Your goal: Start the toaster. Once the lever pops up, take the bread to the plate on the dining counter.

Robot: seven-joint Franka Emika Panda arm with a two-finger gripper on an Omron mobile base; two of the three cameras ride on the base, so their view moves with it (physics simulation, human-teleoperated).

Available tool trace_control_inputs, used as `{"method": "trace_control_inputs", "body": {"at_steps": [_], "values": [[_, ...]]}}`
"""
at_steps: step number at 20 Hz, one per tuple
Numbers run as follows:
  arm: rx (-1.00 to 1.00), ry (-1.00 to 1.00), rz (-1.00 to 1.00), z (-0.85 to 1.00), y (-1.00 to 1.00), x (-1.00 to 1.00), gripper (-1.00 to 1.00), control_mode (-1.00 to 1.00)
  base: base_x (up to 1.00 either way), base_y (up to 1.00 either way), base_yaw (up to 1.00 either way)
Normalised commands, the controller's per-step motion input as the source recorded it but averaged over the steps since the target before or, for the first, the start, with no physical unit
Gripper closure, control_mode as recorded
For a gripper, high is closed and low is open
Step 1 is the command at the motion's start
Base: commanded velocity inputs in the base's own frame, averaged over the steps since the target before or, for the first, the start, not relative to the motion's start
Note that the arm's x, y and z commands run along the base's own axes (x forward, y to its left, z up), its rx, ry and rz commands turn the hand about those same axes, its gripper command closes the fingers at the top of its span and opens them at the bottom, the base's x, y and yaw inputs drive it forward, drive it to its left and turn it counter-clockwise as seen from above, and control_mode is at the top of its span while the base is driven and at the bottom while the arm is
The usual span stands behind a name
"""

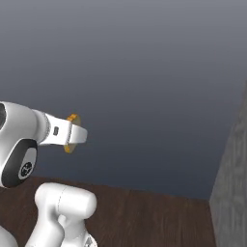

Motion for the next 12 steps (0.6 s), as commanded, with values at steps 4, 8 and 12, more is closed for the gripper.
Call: {"method": "trace_control_inputs", "body": {"at_steps": [4, 8, 12], "values": [[0.00, 0.00, 0.00, 0.00, 0.00, 0.00, 1.00, 1.00, 1.00, -0.30, 0.30], [0.00, 0.00, 0.00, 0.00, 0.00, 0.00, 1.00, 1.00, 1.00, -0.55, 0.46], [0.00, 0.00, 0.00, 0.00, 0.00, 0.00, 1.00, 1.00, 0.97, -0.53, 0.62]]}}
